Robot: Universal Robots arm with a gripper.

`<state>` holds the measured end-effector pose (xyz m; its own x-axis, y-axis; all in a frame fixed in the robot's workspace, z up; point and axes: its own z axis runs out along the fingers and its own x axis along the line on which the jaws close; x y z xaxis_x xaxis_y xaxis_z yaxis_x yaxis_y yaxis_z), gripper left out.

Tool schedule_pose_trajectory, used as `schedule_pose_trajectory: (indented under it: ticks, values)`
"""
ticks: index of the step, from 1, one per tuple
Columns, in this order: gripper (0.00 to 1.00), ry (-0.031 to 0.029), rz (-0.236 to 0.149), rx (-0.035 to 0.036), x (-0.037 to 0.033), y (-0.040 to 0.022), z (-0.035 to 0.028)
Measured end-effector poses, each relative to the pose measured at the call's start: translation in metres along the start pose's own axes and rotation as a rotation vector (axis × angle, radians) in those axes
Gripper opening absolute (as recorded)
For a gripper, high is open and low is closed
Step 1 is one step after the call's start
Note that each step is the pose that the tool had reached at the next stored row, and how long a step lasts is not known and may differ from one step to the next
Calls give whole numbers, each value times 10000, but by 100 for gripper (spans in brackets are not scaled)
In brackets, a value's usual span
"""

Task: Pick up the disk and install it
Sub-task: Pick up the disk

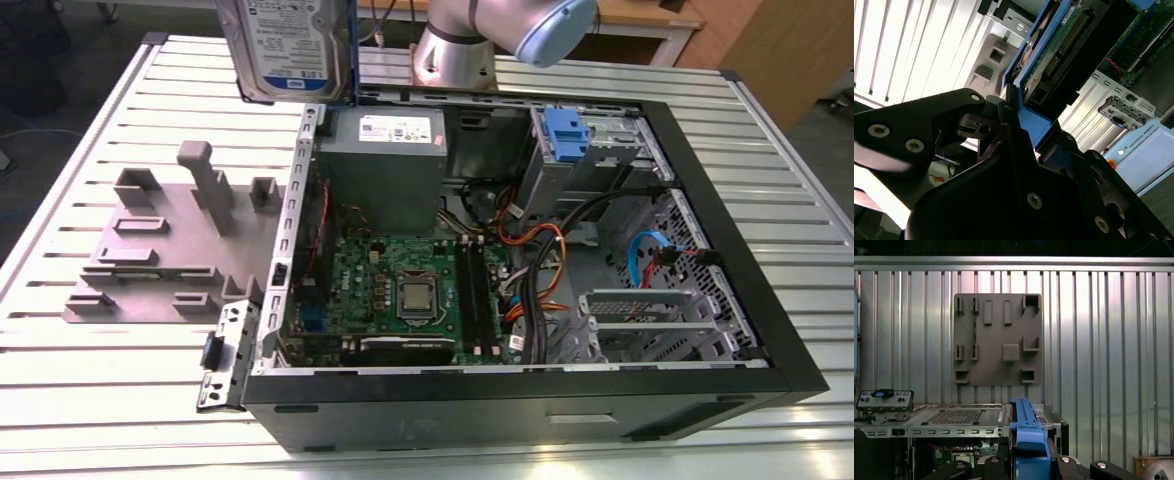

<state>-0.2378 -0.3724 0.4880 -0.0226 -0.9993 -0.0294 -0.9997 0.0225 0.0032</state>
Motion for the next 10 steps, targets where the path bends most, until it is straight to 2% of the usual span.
schedule_pose_trajectory:
  ticks: [10]
  values:
    - [37, 0, 0, 0, -2, -84, 0]
